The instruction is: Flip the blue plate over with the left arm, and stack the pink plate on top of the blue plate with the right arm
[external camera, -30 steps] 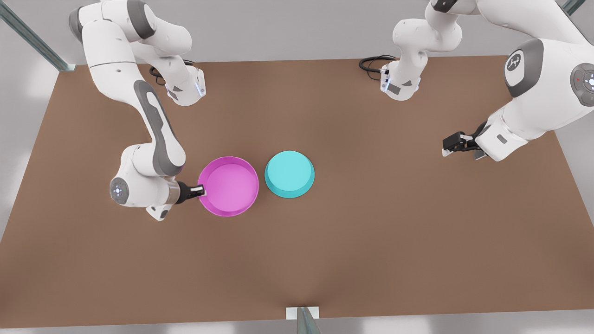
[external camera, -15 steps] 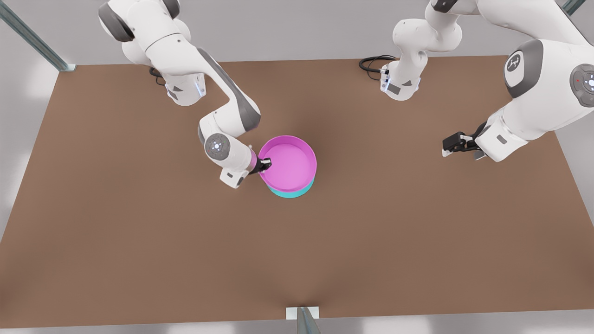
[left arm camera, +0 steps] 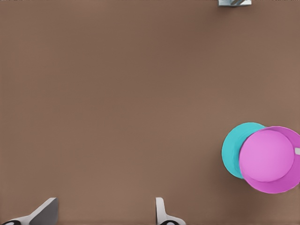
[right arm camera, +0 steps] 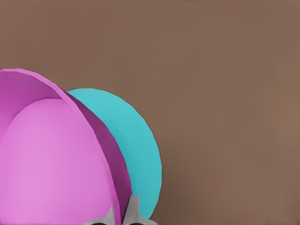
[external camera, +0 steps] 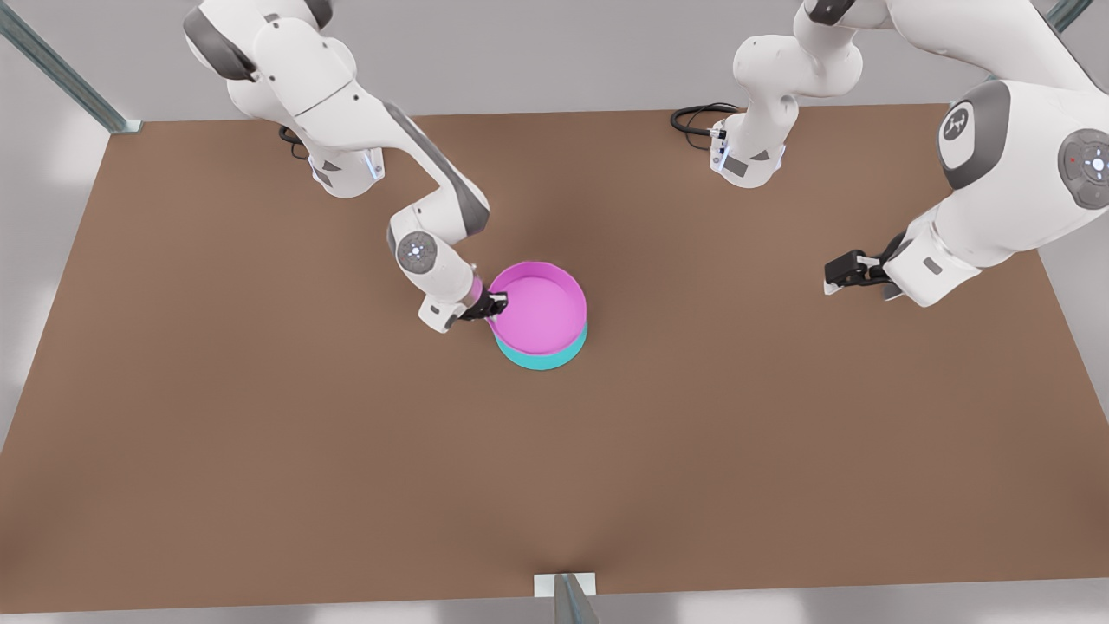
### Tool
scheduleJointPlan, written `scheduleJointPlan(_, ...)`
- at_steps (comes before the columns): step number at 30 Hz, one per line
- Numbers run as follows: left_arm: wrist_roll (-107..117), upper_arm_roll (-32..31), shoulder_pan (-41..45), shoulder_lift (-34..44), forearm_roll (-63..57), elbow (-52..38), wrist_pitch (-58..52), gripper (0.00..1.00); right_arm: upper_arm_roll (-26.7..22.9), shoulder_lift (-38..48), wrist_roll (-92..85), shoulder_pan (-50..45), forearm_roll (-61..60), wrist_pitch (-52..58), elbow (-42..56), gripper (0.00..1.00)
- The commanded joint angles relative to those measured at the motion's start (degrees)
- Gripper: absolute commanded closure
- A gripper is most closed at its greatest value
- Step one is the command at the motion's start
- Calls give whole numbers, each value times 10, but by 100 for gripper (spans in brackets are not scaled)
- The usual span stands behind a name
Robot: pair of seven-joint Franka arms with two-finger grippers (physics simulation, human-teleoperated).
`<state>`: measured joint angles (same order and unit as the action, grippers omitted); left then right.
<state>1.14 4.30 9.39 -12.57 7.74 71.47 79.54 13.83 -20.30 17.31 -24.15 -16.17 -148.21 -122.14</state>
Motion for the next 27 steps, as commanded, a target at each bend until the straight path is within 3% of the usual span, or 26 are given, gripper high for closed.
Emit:
scheduleJointPlan(1, 0, 0, 0, 0, 0, 0, 0, 0, 0, -4, 3, 0, 3, -5, 1, 79)
scheduleJointPlan(15, 1, 0, 0, 0, 0, 0, 0, 0, 4, -21, 8, -6, 2, -24, 8, 77)
scheduleJointPlan(16, 1, 0, 0, 0, 0, 0, 0, 0, 4, -21, 8, -5, 2, -22, 9, 51)
scheduleJointPlan(17, 1, 0, 0, 0, 0, 0, 0, 0, 4, -19, 8, -3, 2, -6, 10, 0)
scheduleJointPlan(23, 1, 0, 0, 1, 0, 0, 0, 0, 4, -10, 1, 0, 3, -3, 10, 0)
scheduleJointPlan(25, 1, 12, 0, 1, -9, -3, 0, 0, 5, 41, 1, 31, 5, 80, 13, 0)
scheduleJointPlan(27, 2, 12, 0, 2, -10, -4, -3, 0, -13, 74, -5, 68, 10, 244, 81, 0)
